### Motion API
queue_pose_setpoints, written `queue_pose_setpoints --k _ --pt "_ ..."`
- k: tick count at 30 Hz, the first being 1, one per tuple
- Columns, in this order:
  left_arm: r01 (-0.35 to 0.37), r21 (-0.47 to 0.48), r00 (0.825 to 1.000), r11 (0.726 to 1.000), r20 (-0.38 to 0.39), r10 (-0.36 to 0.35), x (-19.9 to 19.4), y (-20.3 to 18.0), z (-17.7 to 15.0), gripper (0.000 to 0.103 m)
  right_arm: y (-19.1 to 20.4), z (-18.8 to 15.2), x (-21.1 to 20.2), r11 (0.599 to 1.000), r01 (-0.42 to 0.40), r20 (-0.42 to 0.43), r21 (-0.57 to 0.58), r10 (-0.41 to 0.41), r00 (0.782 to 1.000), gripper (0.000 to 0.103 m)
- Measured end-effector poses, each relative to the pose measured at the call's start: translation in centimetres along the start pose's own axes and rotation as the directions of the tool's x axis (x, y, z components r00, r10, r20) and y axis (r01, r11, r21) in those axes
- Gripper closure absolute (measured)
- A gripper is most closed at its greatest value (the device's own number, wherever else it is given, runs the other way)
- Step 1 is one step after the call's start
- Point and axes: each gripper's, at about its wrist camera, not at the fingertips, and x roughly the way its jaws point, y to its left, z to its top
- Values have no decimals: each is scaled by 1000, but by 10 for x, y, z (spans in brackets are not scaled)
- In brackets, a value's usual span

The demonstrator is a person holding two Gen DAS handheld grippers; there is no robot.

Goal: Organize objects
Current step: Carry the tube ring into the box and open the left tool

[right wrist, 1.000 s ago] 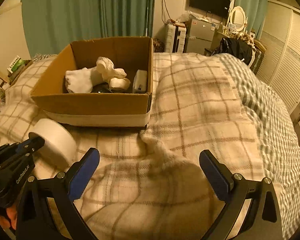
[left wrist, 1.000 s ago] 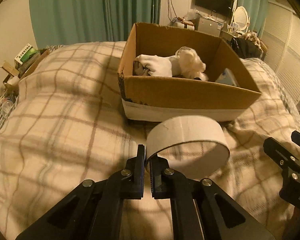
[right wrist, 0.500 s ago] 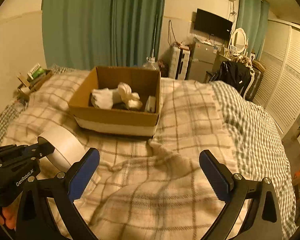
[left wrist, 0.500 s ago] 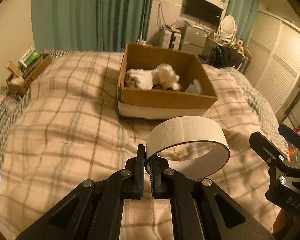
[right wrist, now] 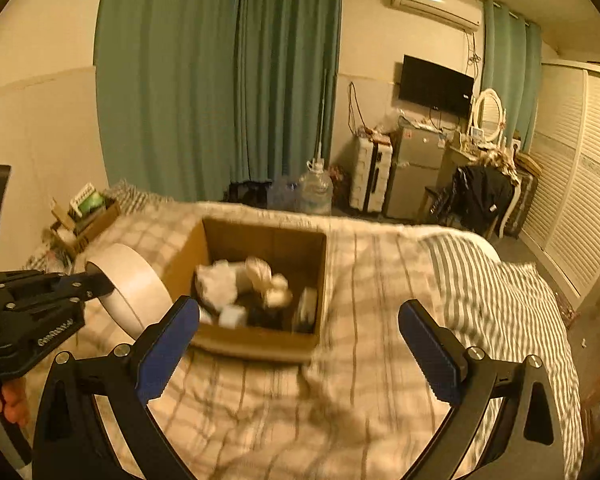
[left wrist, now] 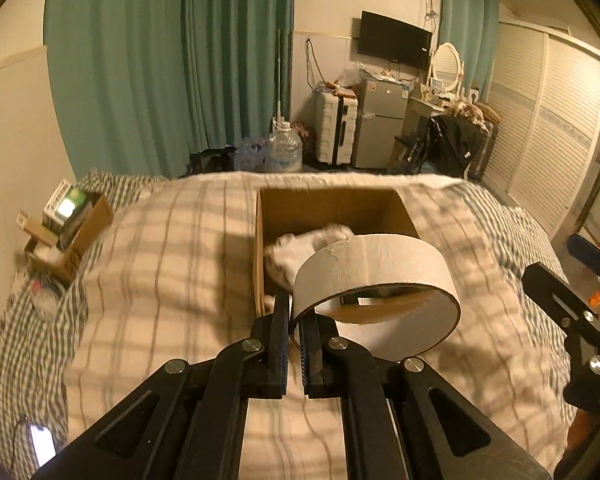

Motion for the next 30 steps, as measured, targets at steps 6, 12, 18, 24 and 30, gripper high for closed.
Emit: queue_pose_setpoints --k 6,12,18,24,30 --pt "-5 -1 1000 1000 -6 5 40 -3 44 99 -3 37 44 1000 -28 9 -5 28 1000 3" --pt "-13 -2 1000 1000 -29 13 96 -10 70 99 -11 55 96 1000 -1 -12 -17 1 1000 3" --pt "-36 -13 996 999 -81 35 150 -6 76 99 -26 56 148 999 7 -30 39 -6 1000 3" --pt "-34 26 989 999 -145 37 187 -10 54 96 -35 25 184 996 -18 -105 89 27 994 3" --pt "2 53 980 999 -196 8 183 -15 43 12 -35 19 179 998 17 -115 61 -10 993 3"
